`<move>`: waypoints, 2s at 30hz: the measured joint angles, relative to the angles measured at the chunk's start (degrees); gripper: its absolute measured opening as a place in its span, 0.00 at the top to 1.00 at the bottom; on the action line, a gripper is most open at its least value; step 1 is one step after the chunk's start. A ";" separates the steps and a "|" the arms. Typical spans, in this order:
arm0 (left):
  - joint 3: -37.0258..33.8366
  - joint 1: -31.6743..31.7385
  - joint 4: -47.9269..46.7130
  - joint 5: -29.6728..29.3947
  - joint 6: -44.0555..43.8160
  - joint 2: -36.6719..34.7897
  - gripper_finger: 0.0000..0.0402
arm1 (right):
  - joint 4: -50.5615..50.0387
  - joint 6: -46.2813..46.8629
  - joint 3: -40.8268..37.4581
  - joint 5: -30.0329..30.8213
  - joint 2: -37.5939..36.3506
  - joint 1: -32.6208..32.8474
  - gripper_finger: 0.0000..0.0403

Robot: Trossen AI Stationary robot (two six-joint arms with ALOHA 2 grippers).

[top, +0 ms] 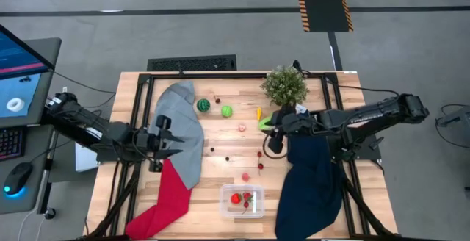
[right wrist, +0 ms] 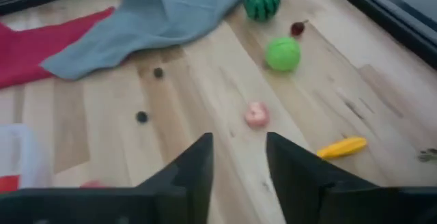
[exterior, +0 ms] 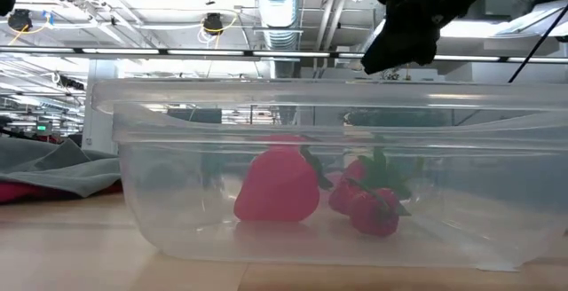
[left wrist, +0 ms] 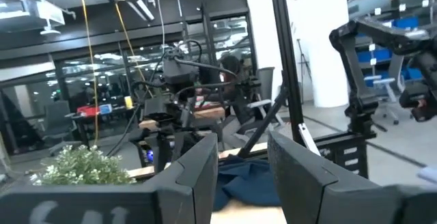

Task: Pick and placing Produce into tupperware
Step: Put the cherry into the transparent bin

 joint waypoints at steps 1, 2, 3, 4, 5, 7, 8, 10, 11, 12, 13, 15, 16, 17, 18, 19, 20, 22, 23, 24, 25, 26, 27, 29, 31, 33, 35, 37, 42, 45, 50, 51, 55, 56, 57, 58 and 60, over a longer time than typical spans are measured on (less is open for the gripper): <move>0.00 0.00 -0.04 -0.04 0.39 0.23 0.70 | -0.40 -0.66 0.01 -0.05 0.49 -0.51 0.52; 0.00 0.00 -0.02 -0.06 0.61 0.47 0.70 | -0.61 -1.02 0.04 -0.22 1.19 -0.96 0.48; 0.00 0.02 -0.07 -0.06 0.65 0.73 0.70 | -1.34 -1.04 0.01 -0.58 1.76 -1.23 0.44; 0.00 0.02 -0.07 -0.14 0.68 1.07 0.70 | -1.96 0.11 -0.12 -0.69 2.17 -1.25 0.41; 0.00 0.02 -0.05 -0.33 0.68 1.39 0.70 | -1.15 2.61 -0.10 -0.71 2.83 -1.11 0.39; 0.00 0.02 -0.26 -1.13 0.73 1.55 0.70 | 0.99 6.60 0.04 -0.98 4.68 -0.10 0.36; 0.00 0.02 0.01 -1.35 0.73 1.51 0.70 | 1.71 8.00 0.04 -0.94 5.91 0.76 0.35; 0.00 0.02 0.14 -1.96 1.11 1.51 0.70 | 2.98 11.85 0.02 -0.61 7.96 2.05 0.34; 0.00 0.02 0.03 -2.15 1.65 1.53 0.70 | 3.22 14.38 0.07 -0.32 8.79 2.47 0.34; 0.00 0.02 -0.01 -2.29 1.92 1.51 0.70 | 3.10 16.90 0.30 -0.19 9.70 2.79 0.35; 0.00 0.02 0.04 -2.34 2.02 1.43 0.70 | 2.53 19.11 0.44 0.00 10.65 2.94 0.35; 0.00 0.02 0.41 -2.36 2.45 1.43 0.70 | 1.51 22.19 0.46 0.25 12.31 3.27 0.36; 0.00 0.02 0.75 -2.68 3.32 1.44 0.70 | 1.74 23.43 0.48 0.44 13.01 3.72 0.36; 0.00 0.02 1.37 -3.00 4.23 1.44 0.70 | 1.94 24.72 0.64 0.45 13.77 4.15 0.36; 0.00 0.02 2.12 -3.10 4.92 1.44 0.70 | 1.73 25.92 0.68 0.29 14.48 4.54 0.37; 0.00 0.02 2.69 -3.23 5.51 1.42 0.70 | 1.08 26.88 0.67 0.16 15.23 5.02 0.37; 0.00 0.02 3.13 -3.23 6.06 1.42 0.70 | 0.71 27.84 0.66 0.14 15.91 5.43 0.38; 0.00 0.02 3.99 -3.23 6.70 1.44 0.70 | -0.10 30.59 0.66 -0.24 16.89 6.24 0.39; 0.00 0.02 4.50 -3.22 7.20 1.44 0.70 | -0.13 32.08 0.66 -0.84 17.39 6.50 0.40; 0.00 0.02 4.87 -3.23 7.95 1.42 0.70 | -0.44 33.02 0.65 -1.14 17.79 6.69 0.40; 0.00 0.02 5.09 -3.22 8.86 1.43 0.70 | -0.64 33.79 0.59 -1.20 17.96 7.10 0.41; 0.00 0.02 5.23 -3.23 9.82 1.42 0.70 | -0.43 34.45 0.59 -1.20 18.15 7.51 0.42; 0.00 0.02 5.49 -3.23 10.74 1.44 0.70 | 0.01 35.34 0.59 -1.22 18.38 7.83 0.42; 0.00 0.02 6.26 -3.57 12.37 1.44 0.70 | -0.36 36.96 0.59 -1.33 18.45 8.45 0.44; 0.02 0.02 6.76 -4.26 13.75 1.40 0.70 | 0.00 39.23 0.59 -1.33 18.75 9.22 0.45; 0.02 0.02 6.66 -4.77 15.22 1.44 0.70 | -0.50 41.09 0.57 -1.39 18.87 9.91 0.45; 0.02 0.04 6.63 -4.83 16.66 1.42 0.70 | 0.09 42.63 0.59 -1.54 18.86 10.57 0.46; 0.02 0.02 6.86 -4.83 18.76 1.44 0.70 | 0.53 43.74 0.59 -1.70 18.87 11.20 0.47; 0.02 0.04 9.11 -4.84 19.00 1.42 0.70 | 5.35 44.83 0.59 -3.18 19.08 12.32 0.48; 0.02 0.07 8.96 -4.83 18.37 1.44 0.70 | 6.97 46.29 0.60 -4.67 20.40 12.29 0.49; 0.02 0.07 9.10 -4.50 19.07 1.40 0.70 | 6.67 49.77 2.22 -6.43 24.67 12.02 0.51; 0.02 0.07 8.97 -4.55 19.06 1.42 0.70 | 6.92 49.79 3.09 -7.10 25.29 12.05 0.51; 0.02 0.07 7.54 -3.56 17.17 1.49 0.70 | 5.54 49.76 6.12 -7.78 27.47 11.76 0.52; 0.02 0.07 7.54 -2.88 16.79 1.49 0.70 | 4.86 49.74 7.07 -7.72 28.19 11.76 0.53; 0.02 0.07 7.52 -2.46 16.41 1.47 0.70 | 3.65 49.72 7.84 -7.47 28.57 11.75 0.53; 0.02 0.07 7.41 -2.04 15.89 1.47 0.70 | 2.18 49.72 8.74 -7.36 29.05 11.74 0.54; 0.02 0.07 6.67 -1.44 15.02 1.47 0.70 | -0.95 49.74 10.29 -7.37 30.56 11.78 0.55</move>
